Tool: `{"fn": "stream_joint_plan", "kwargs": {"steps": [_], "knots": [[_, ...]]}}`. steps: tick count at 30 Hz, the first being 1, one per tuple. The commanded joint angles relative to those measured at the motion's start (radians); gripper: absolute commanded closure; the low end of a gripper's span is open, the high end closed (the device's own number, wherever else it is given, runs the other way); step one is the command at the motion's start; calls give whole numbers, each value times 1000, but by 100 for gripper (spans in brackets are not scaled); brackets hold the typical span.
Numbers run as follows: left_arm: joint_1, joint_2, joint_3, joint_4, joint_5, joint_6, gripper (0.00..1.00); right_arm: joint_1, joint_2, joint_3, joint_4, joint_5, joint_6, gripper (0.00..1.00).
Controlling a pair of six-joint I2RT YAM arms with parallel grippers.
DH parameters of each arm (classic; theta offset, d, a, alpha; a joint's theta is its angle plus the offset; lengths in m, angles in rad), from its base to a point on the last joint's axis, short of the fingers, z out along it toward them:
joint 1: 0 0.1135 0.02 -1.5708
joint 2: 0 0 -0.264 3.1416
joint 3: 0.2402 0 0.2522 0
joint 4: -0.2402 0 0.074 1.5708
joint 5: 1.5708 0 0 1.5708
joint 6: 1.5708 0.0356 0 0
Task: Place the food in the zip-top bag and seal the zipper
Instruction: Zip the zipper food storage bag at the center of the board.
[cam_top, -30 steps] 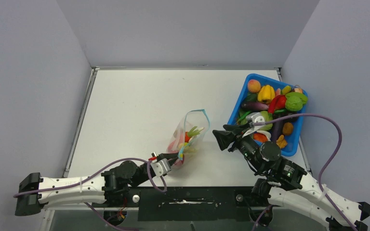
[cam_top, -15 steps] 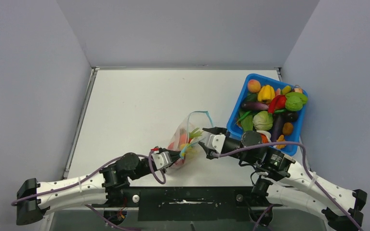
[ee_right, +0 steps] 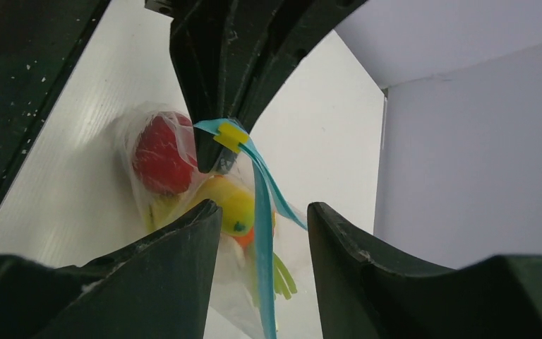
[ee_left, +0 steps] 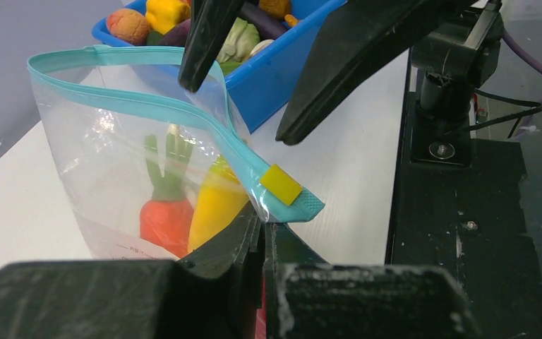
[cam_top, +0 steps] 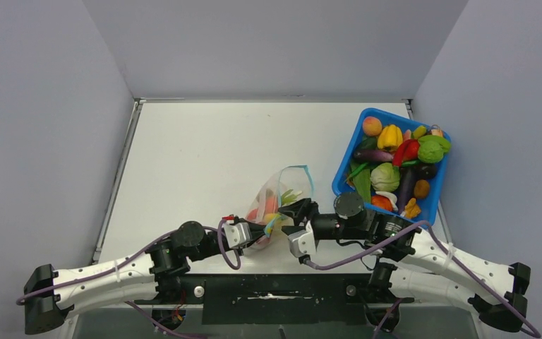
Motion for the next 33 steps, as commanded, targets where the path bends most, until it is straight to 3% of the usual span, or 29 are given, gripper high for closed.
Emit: {"fn": "stream_joint_plan", "kwargs": {"steps": [1,14,17,20,25,27,30,33], "knots": [[10,10,64,29,45,-28,100,31,61,83,-46,-38,-99,52],[24,53,114,-26,96,-29,100,155,118,102,-17,70,-175,60],[26,61,101,-11,108,-39,100,179,127,103,-17,106,-187,72],[26,71,96,-4,123,-45,100,189,127,99,-11,115,-188,77],[28,67,100,-9,119,-39,100,190,121,86,-9,157,-188,98],[28,53,111,-39,104,-22,92,190,115,73,12,181,-175,100],[27,19,144,-128,61,22,71,188,110,74,45,230,-127,100],[27,-24,180,-225,40,59,64,189,103,68,85,280,-75,100]]}}
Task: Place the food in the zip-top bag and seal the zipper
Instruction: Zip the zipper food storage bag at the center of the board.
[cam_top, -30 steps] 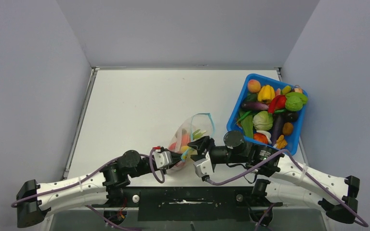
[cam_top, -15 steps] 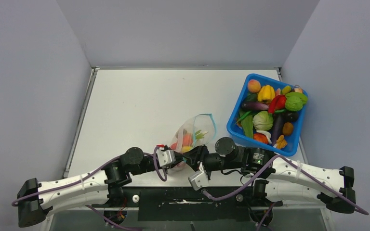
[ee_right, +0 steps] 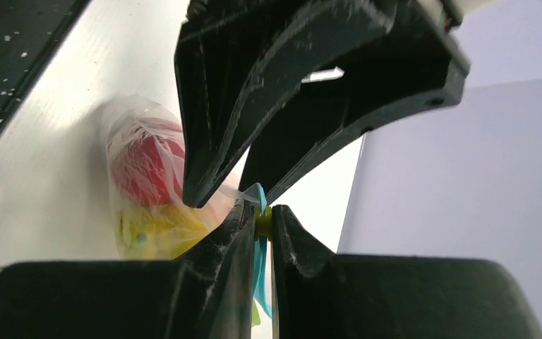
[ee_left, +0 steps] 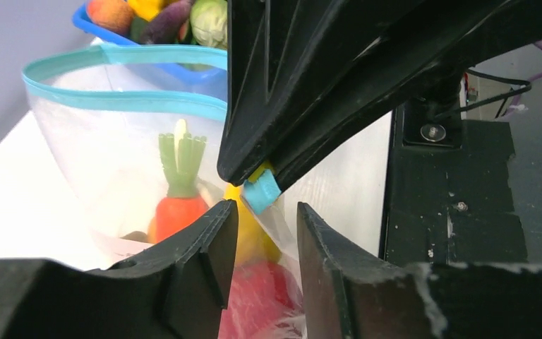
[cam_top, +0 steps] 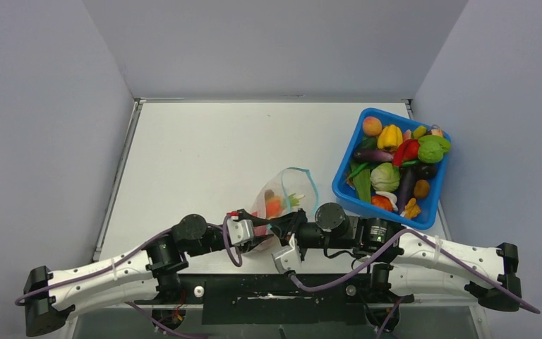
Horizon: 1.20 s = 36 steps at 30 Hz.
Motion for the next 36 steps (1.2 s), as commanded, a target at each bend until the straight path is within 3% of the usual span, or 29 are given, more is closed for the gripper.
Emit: {"fn": "stream_joint_plan", "kwargs": {"steps": [1,13,26,29,32,34,36], "knots": [[1,-80,106,-116,-26,65,63,3,-28,6,132,118,87,100],[1,-70,118,-85,-31,111,62,-10,-52,0,230,91,191,100],[1,-56,114,-42,-87,105,65,-10,-39,10,197,53,196,100],[1,-70,106,-30,-87,105,73,-10,-33,14,189,51,197,100],[1,-80,102,-25,-87,105,92,-10,-26,22,174,45,199,100],[1,-90,95,-16,-91,106,100,-11,-23,28,161,47,201,100],[1,-101,88,-9,-92,105,100,-13,-20,34,145,49,207,100]]}}
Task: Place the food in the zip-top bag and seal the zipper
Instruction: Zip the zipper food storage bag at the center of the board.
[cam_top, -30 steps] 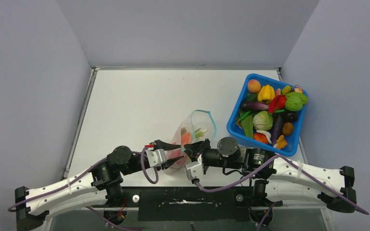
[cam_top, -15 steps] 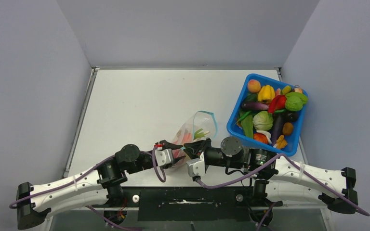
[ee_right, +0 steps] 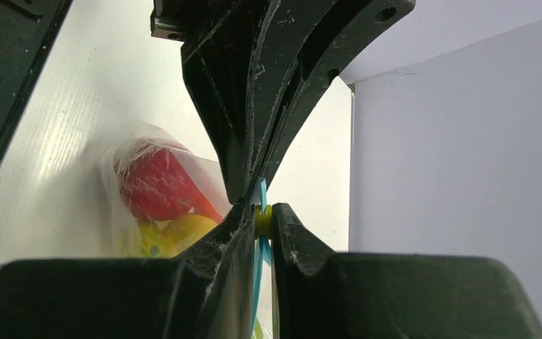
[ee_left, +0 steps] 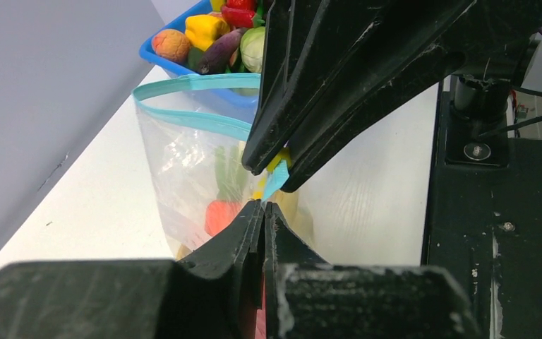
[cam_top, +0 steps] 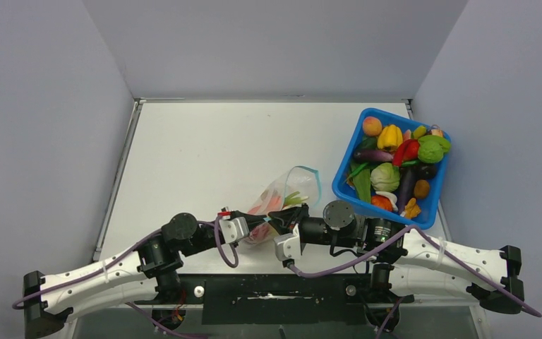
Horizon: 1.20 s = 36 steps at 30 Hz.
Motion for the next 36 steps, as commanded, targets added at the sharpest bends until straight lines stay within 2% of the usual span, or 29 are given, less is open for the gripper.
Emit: {"fn": "stream_joint_plan", "kwargs": {"steps": [1,10,21,26,30,32,36], "knots": [[1,-36,7,75,-7,6,100,-8,8,46,5,-11,23,100],[1,-90,-16,61,22,25,100,-84,-6,79,-90,-60,59,100],[1,-129,-29,70,-15,34,100,-174,-29,91,-199,-103,74,100],[1,-115,-25,95,-58,-15,99,-177,-25,90,-176,-124,73,100],[1,-81,3,92,-26,-24,79,-177,-22,70,-101,-145,78,100],[1,-59,16,85,-5,-27,76,-176,-20,63,-69,-154,79,100],[1,-31,30,77,14,-26,74,-176,-7,65,-50,-160,80,100]]}}
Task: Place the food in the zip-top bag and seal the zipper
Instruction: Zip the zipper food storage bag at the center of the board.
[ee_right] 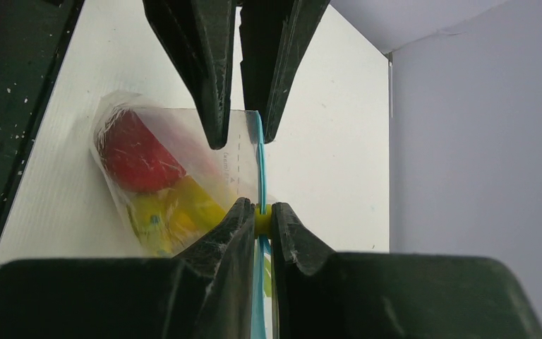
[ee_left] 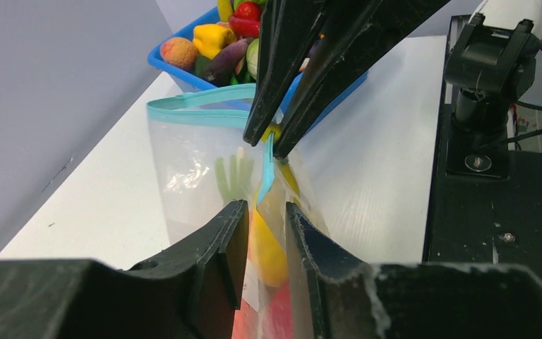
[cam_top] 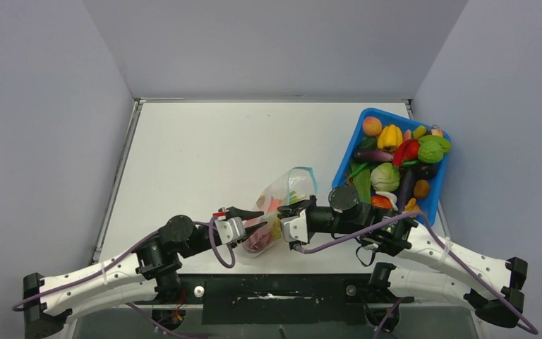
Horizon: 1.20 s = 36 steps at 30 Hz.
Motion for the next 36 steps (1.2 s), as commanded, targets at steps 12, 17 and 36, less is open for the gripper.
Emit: {"fn": "stream_joint_plan", "kwargs": {"steps": [12,17,36], "knots": [[1,58,85,81,40,-14,69,-6,34,24,93,-30,16,100],[1,68,98,78,45,-4,69,-6,48,34,88,-33,12,100],[1,43,113,2,52,23,100,-6,34,37,66,-11,10,100]]}}
